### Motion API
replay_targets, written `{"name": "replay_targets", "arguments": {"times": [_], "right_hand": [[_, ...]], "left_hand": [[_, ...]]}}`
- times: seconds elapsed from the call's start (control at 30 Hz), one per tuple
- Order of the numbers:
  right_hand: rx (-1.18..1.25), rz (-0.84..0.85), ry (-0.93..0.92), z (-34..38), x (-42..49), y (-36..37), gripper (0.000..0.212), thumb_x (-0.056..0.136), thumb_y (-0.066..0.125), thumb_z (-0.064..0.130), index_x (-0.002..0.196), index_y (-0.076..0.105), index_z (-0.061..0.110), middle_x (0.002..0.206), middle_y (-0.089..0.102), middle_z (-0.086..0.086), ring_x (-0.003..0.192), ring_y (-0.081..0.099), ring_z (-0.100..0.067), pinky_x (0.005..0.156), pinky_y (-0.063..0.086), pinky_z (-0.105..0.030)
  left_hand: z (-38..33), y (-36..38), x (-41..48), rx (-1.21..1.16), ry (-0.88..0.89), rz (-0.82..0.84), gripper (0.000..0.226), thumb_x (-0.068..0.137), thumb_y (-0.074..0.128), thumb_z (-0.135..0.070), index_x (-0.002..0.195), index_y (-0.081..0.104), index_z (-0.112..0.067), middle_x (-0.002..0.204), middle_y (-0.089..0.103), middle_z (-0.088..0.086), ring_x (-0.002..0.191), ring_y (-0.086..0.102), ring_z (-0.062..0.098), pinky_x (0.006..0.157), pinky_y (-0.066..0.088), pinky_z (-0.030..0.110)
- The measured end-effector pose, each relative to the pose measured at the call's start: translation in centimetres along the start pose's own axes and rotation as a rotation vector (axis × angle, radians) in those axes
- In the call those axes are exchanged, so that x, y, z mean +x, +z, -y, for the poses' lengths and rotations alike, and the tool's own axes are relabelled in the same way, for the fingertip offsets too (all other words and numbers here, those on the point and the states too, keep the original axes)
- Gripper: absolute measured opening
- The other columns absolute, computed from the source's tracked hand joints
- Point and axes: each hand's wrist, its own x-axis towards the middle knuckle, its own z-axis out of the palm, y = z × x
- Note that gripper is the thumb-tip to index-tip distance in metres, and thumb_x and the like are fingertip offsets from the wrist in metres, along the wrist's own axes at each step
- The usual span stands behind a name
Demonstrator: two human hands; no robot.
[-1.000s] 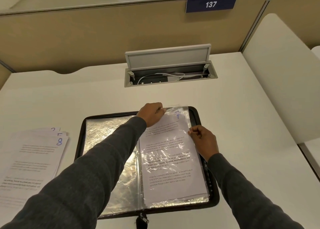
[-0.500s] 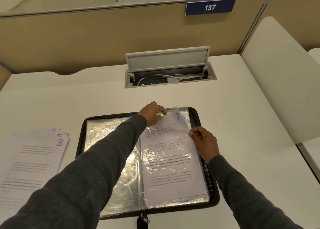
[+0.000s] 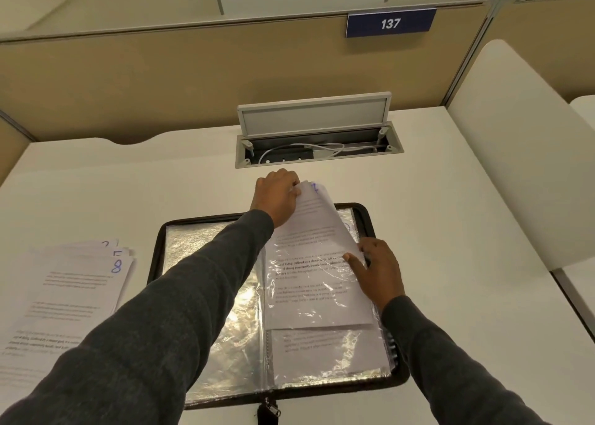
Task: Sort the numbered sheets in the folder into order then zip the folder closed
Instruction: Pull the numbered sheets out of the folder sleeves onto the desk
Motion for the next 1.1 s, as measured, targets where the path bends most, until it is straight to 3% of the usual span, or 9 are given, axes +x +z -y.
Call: {"name": "replay_targets", "arguments": {"times": [0.1, 0.17, 0.47, 0.57, 0.63, 0.73, 0.8, 0.93, 1.1], "right_hand": [[0.027, 0.035, 0.083, 0.8, -0.4, -0.1, 0.021, 0.096, 0.067, 0.032, 0.104, 0.066, 0.012, 0.098, 0.061, 0.004, 0.083, 0.059, -0.010, 0.062, 0.040, -0.007], [0.021, 0.059, 0.110, 0.7, -0.6, 0.0, 0.020, 0.097, 0.065, 0.033, 0.099, 0.067, 0.013, 0.093, 0.064, 0.005, 0.075, 0.059, -0.005, 0.053, 0.040, -0.006], [0.112, 0.094, 0.209, 0.3, -1.5, 0.3, 0.013, 0.096, 0.066, 0.028, 0.085, 0.068, 0.020, 0.084, 0.071, 0.007, 0.078, 0.067, -0.016, 0.061, 0.040, -0.008], [0.200, 0.126, 0.239, 0.4, -1.7, 0.4, 0.009, 0.095, 0.067, 0.025, 0.087, 0.070, 0.024, 0.086, 0.074, 0.003, 0.076, 0.072, -0.017, 0.068, 0.050, -0.022], [0.263, 0.160, 0.270, 1.0, -1.9, 0.3, 0.009, 0.096, 0.066, 0.024, 0.089, 0.070, 0.020, 0.085, 0.076, -0.001, 0.071, 0.074, -0.021, 0.063, 0.055, -0.026], [0.310, 0.226, 0.306, 2.3, -1.8, 0.2, 0.018, 0.097, 0.065, 0.025, 0.092, 0.069, 0.009, 0.085, 0.077, -0.005, 0.070, 0.074, -0.025, 0.064, 0.057, -0.035], [0.330, 0.276, 0.316, 3.3, -1.6, 0.3, 0.023, 0.097, 0.065, 0.026, 0.094, 0.069, 0.003, 0.088, 0.077, -0.005, 0.070, 0.075, -0.025, 0.060, 0.055, -0.033], [0.373, 0.370, 0.302, 6.4, -1.2, 1.2, 0.023, 0.096, 0.066, 0.025, 0.095, 0.071, 0.003, 0.095, 0.077, -0.007, 0.080, 0.073, -0.026, 0.059, 0.053, -0.028], [0.458, 0.479, 0.256, 11.4, -1.3, 3.5, 0.020, 0.095, 0.066, 0.026, 0.099, 0.072, 0.007, 0.101, 0.077, -0.003, 0.092, 0.073, -0.024, 0.070, 0.056, -0.033]], "left_hand": [[0.4, -0.9, 0.0, -0.092, -0.054, -0.042, 0.009, 0.101, 0.045, -0.025, 0.094, 0.051, -0.022, 0.089, 0.062, 0.002, 0.084, 0.058, 0.022, 0.091, 0.043, 0.041], [0.8, -1.6, 0.2, -0.148, -0.091, -0.092, 0.009, 0.101, 0.045, -0.025, 0.093, 0.050, -0.022, 0.086, 0.063, 0.002, 0.080, 0.059, 0.023, 0.088, 0.049, 0.045], [2.2, -7.6, 1.2, -0.181, -0.080, -0.328, 0.013, 0.096, 0.044, -0.016, 0.089, 0.054, -0.021, 0.085, 0.063, 0.002, 0.082, 0.057, 0.031, 0.088, 0.044, 0.046], [3.5, -10.8, 1.1, -0.238, -0.067, -0.401, 0.017, 0.092, 0.045, -0.014, 0.095, 0.062, -0.014, 0.085, 0.064, 0.003, 0.082, 0.058, 0.029, 0.080, 0.045, 0.040], [4.5, -13.0, 1.0, -0.265, -0.059, -0.417, 0.015, 0.091, 0.046, -0.013, 0.092, 0.060, -0.014, 0.082, 0.059, -0.001, 0.077, 0.054, 0.024, 0.069, 0.042, 0.033], [6.6, -16.6, 0.2, -0.266, -0.090, -0.380, 0.011, 0.091, 0.049, -0.008, 0.088, 0.058, -0.014, 0.081, 0.057, 0.001, 0.074, 0.047, 0.017, 0.062, 0.036, 0.026], [8.2, -19.0, -0.7, -0.244, -0.112, -0.360, 0.011, 0.092, 0.051, -0.006, 0.086, 0.058, -0.014, 0.082, 0.056, 0.003, 0.075, 0.046, 0.016, 0.061, 0.037, 0.020], [12.0, -23.6, -3.1, -0.171, -0.183, -0.316, 0.008, 0.093, 0.055, -0.012, 0.090, 0.062, -0.014, 0.088, 0.060, 0.005, 0.081, 0.051, 0.018, 0.067, 0.042, 0.028], [16.3, -28.7, -6.6, -0.033, -0.267, -0.061, 0.007, 0.096, 0.059, -0.015, 0.095, 0.065, -0.012, 0.090, 0.061, 0.007, 0.078, 0.051, 0.019, 0.063, 0.040, 0.024]]}}
